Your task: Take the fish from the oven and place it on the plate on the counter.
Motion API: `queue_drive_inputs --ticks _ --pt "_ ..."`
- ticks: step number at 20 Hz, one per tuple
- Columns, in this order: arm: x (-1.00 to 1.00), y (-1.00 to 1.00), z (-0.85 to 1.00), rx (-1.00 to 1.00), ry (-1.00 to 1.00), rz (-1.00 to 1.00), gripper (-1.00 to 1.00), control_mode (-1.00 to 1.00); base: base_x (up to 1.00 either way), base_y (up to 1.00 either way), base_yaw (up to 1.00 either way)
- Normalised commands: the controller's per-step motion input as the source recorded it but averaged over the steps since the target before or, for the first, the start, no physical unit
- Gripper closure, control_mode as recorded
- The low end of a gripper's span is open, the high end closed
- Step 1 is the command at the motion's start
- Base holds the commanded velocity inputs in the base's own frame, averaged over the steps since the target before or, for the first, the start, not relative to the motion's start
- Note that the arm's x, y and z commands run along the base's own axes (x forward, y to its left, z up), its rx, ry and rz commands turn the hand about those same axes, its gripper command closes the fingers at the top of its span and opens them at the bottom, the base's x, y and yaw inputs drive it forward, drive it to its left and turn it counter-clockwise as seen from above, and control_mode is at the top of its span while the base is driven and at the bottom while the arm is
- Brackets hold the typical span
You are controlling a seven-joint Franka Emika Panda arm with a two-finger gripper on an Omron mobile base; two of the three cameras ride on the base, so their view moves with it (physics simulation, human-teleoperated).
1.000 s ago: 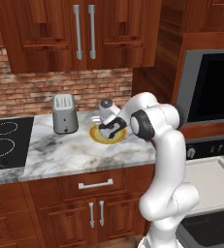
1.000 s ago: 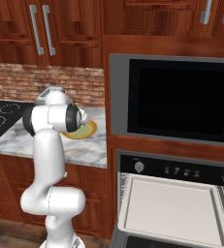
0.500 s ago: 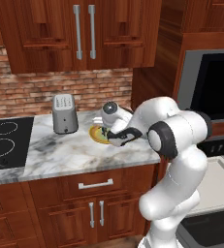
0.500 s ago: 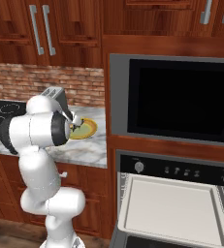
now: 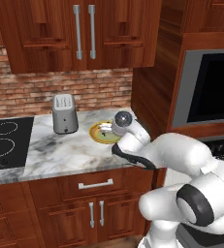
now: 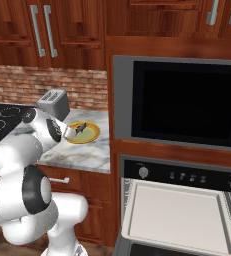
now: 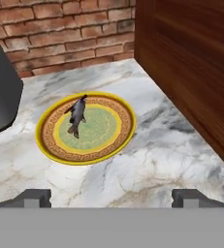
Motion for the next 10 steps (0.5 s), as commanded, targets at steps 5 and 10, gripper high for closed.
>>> queue_drive_inputs --ticks 5,10 --pt "-0.98 -0.22 0.98 0.00 0.01 -0.04 -1.00 -1.00 0.00 0.00 0.00" --pt "-0.88 -0.28 0.97 0.00 0.07 -0.03 -1.00 -1.00 0.00 0.00 0.00"
